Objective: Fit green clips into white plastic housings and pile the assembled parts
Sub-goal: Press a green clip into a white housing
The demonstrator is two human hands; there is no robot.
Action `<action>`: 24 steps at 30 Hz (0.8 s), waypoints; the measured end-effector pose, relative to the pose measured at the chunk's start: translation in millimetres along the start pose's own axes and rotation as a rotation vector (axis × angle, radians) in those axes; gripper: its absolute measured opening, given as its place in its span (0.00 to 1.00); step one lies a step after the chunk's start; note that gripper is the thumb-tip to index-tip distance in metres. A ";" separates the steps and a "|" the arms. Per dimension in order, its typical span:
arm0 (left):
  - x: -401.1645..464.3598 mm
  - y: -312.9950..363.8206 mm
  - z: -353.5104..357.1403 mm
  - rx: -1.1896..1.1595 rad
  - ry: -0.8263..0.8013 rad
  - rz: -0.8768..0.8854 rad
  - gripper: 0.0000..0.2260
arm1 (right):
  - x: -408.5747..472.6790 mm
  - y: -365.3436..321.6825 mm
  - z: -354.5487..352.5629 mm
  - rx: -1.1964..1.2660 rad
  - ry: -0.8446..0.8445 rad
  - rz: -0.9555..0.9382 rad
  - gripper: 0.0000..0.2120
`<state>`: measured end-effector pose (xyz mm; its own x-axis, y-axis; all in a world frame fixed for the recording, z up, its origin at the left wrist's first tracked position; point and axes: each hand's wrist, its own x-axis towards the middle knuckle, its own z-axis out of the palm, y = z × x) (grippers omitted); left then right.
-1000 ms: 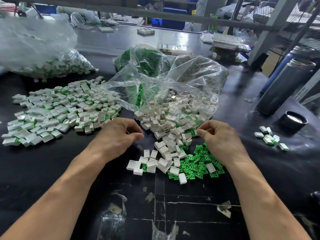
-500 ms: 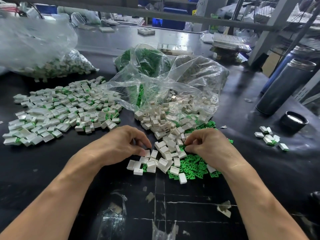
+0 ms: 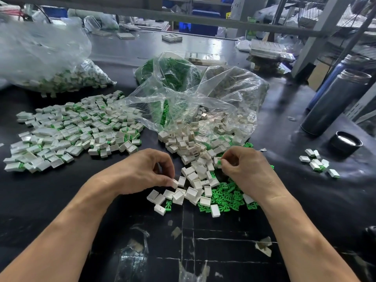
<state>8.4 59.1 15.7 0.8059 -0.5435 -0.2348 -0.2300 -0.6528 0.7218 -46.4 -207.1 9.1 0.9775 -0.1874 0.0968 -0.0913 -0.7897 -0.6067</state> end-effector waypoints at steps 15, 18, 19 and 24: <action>7.0 21.3 16.9 -0.917 0.208 0.220 0.17 | -14.3 -35.8 14.4 0.841 0.011 -0.107 0.07; 7.7 24.0 20.2 -0.926 0.210 0.216 0.17 | -17.0 -39.4 17.3 0.898 0.014 -0.160 0.07; 7.6 24.4 20.9 -0.928 0.206 0.216 0.17 | -17.3 -40.1 18.3 0.895 0.020 -0.177 0.08; 7.3 24.4 22.3 -0.910 0.197 0.210 0.15 | -18.2 -38.4 19.7 0.797 0.047 -0.210 0.08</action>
<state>-3.5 27.5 17.1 0.8928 -0.4504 0.0111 0.0654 0.1538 0.9859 -57.0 -161.9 15.1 0.9486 -0.1201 0.2930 0.2722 -0.1630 -0.9483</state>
